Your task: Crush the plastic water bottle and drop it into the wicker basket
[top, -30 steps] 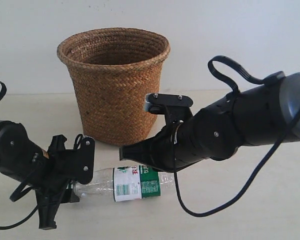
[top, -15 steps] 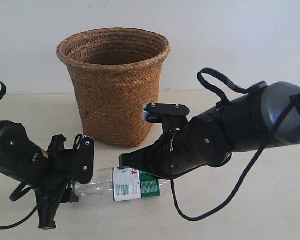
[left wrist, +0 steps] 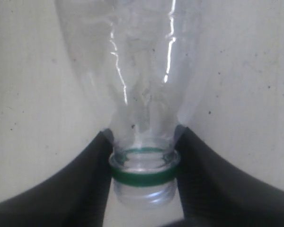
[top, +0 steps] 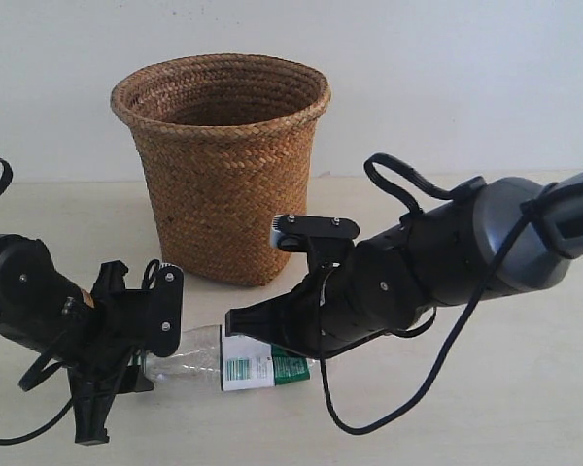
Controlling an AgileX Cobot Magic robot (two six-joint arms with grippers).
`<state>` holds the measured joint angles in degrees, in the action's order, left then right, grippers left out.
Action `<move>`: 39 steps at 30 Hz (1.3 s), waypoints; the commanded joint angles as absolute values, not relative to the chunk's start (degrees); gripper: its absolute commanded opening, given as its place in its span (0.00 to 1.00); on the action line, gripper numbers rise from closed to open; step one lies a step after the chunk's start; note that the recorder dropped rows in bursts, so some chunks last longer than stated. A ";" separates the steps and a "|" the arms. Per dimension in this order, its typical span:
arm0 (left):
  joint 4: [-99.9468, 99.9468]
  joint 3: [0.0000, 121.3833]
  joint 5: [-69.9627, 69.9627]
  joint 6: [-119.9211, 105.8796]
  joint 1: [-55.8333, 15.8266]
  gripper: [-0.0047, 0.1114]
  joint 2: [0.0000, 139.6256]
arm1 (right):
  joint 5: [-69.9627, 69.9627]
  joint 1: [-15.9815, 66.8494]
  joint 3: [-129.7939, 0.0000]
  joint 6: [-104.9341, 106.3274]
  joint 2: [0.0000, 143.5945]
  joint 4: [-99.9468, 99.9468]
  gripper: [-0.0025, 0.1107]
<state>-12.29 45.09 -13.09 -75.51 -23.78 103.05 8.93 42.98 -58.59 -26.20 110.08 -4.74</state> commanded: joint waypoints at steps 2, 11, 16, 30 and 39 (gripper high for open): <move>-12.46 45.33 -12.64 -75.53 -24.02 0.07 102.97 | 14.71 43.16 -57.57 -26.21 114.02 -5.49 0.02; -12.46 45.33 -12.64 -75.53 -24.02 0.07 102.97 | 16.00 43.16 -57.68 -26.47 116.38 -8.70 0.02; -12.46 45.33 -12.87 -75.53 -24.02 0.07 102.97 | 18.26 43.16 -58.10 -25.74 118.02 -8.70 0.02; -12.46 45.33 -12.87 -75.53 -24.02 0.07 102.97 | 17.22 43.16 -59.54 -22.52 102.65 -8.33 0.02; -12.46 45.33 -12.87 -75.53 -24.02 0.07 102.97 | 15.85 45.86 -61.89 -22.31 100.34 -8.76 0.02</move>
<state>-12.17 45.09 -12.89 -75.62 -23.95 103.05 16.68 45.33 -61.70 -22.91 98.92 -9.05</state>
